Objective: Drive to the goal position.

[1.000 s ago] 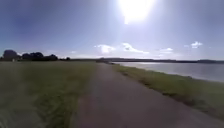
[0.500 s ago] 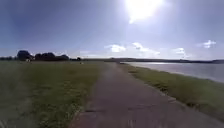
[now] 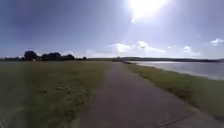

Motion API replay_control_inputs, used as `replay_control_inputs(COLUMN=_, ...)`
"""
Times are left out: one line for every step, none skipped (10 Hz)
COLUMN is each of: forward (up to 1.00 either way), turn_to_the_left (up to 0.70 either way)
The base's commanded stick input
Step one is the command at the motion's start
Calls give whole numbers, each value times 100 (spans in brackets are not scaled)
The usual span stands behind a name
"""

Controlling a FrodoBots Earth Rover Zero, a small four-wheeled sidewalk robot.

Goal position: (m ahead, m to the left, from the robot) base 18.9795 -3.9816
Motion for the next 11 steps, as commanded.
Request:
replay_control_inputs(forward=70, turn_to_the_left=5)
replay_control_inputs(forward=70, turn_to_the_left=5)
replay_control_inputs(forward=70, turn_to_the_left=5)
replay_control_inputs(forward=70, turn_to_the_left=5)
replay_control_inputs(forward=70, turn_to_the_left=5)
replay_control_inputs(forward=70, turn_to_the_left=5)
replay_control_inputs(forward=70, turn_to_the_left=5)
replay_control_inputs(forward=70, turn_to_the_left=5)
replay_control_inputs(forward=70, turn_to_the_left=5)
replay_control_inputs(forward=70, turn_to_the_left=5)
replay_control_inputs(forward=70, turn_to_the_left=5)
